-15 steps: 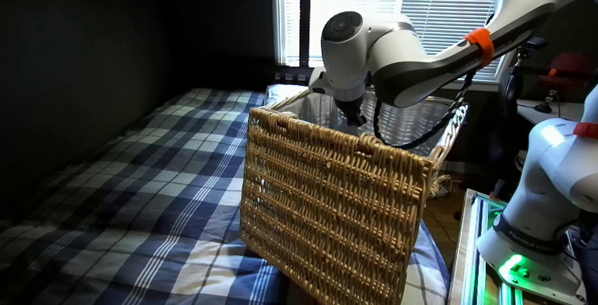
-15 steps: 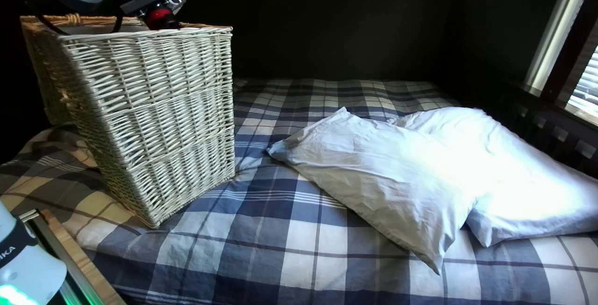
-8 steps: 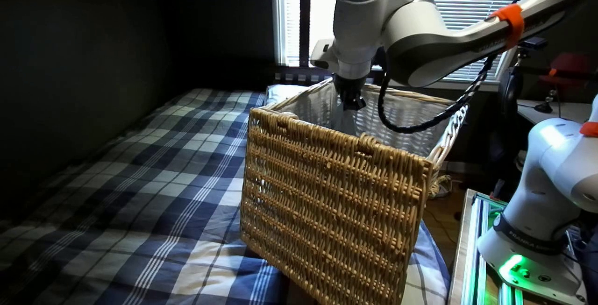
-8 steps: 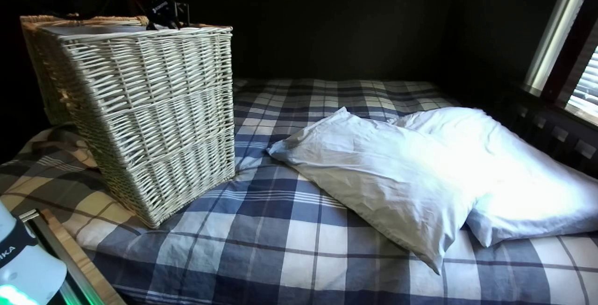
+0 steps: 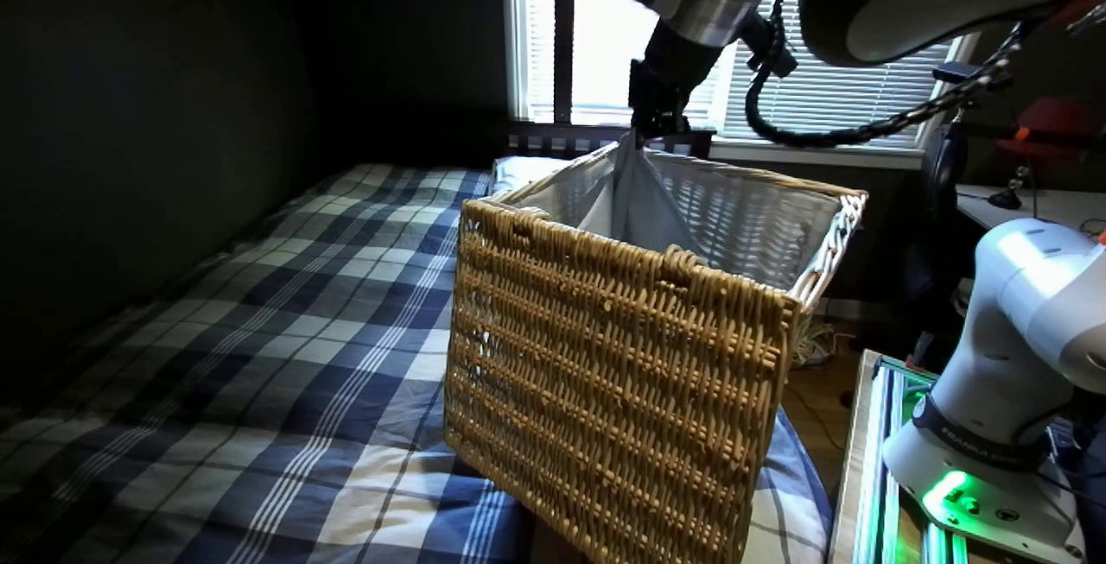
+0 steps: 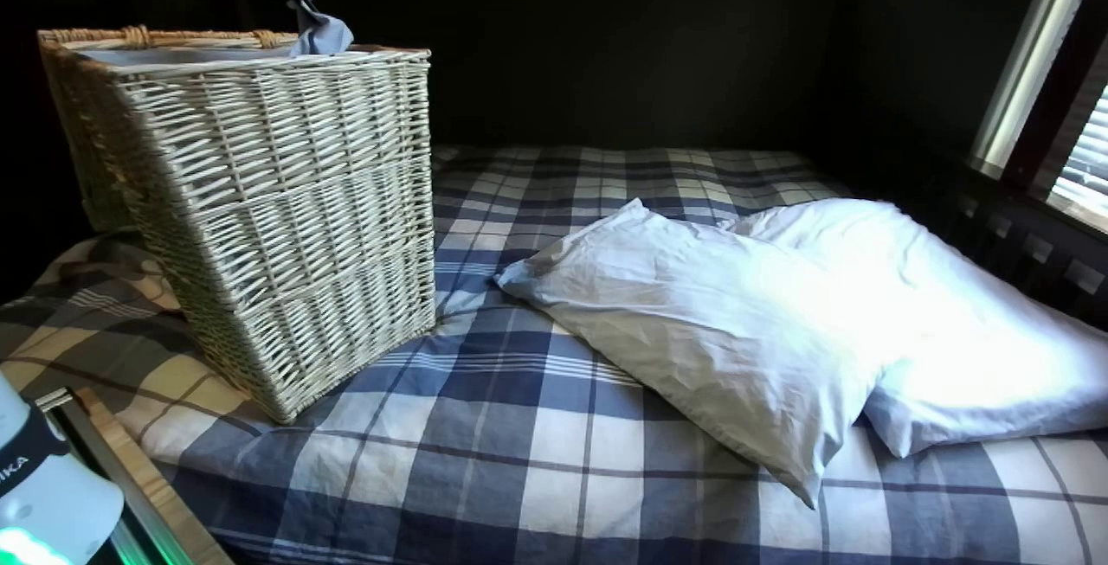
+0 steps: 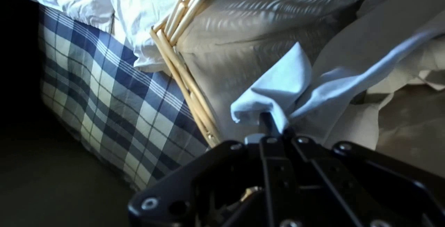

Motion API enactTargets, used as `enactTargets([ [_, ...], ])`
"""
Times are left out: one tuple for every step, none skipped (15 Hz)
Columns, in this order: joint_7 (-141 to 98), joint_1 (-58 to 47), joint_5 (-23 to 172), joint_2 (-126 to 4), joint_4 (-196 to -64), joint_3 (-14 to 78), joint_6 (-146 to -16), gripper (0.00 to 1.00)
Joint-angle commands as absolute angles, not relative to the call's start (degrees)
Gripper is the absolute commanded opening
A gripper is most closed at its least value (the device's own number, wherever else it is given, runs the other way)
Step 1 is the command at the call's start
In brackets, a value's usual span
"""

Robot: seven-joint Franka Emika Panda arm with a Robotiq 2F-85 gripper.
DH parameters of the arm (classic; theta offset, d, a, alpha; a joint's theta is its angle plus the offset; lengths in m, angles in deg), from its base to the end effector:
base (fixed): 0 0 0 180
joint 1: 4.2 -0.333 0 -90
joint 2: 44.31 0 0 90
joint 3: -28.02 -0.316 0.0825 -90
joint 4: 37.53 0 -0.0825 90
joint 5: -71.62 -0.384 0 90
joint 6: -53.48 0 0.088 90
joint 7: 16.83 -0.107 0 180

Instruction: Move the basket to the right then remove the pillow case from the basket and put it on the bed.

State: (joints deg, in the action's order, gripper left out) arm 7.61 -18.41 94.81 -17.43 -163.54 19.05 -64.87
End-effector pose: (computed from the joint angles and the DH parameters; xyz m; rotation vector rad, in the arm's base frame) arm 0.4109 0.1662 0.6034 2.3490 1.2253 0.4254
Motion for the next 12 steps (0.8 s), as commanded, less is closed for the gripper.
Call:
enactTargets([
  [11.0, -20.5, 86.4, -9.2, -166.4, 23.9, -68.3, 0.01],
  [11.9, -20.9, 84.0, -7.1, -166.5, 25.4, -68.3, 0.01],
  [13.3, -21.4, 81.5, -5.1, -166.6, 27.1, -68.4, 0.01],
  [14.4, -21.8, 79.5, -3.1, -167.1, 28.7, -68.6, 0.01],
  [12.1, -19.8, 83.1, -8.3, -163.8, 25.3, -66.7, 0.03],
  [13.3, -20.0, 81.6, -6.5, -164.0, 26.7, -66.7, 0.03],
  [13.9, -20.3, 80.9, -5.1, -164.3, 27.6, -66.7, 0.03],
  [14.1, -20.4, 80.6, -4.2, -164.7, 28.1, -66.7, 0.03],
  [14.1, -20.6, 80.4, -3.8, -165.2, 28.1, -66.7, 0.03],
  [14.1, -20.7, 80.4, -3.8, -165.4, 28.1, -66.7, 0.03],
  [14.1, -20.8, 80.4, -3.9, -165.6, 28.0, -66.8, 0.03],
  [14.1, -20.9, 80.3, -4.0, -165.6, 28.0, -66.8, 0.03],
])
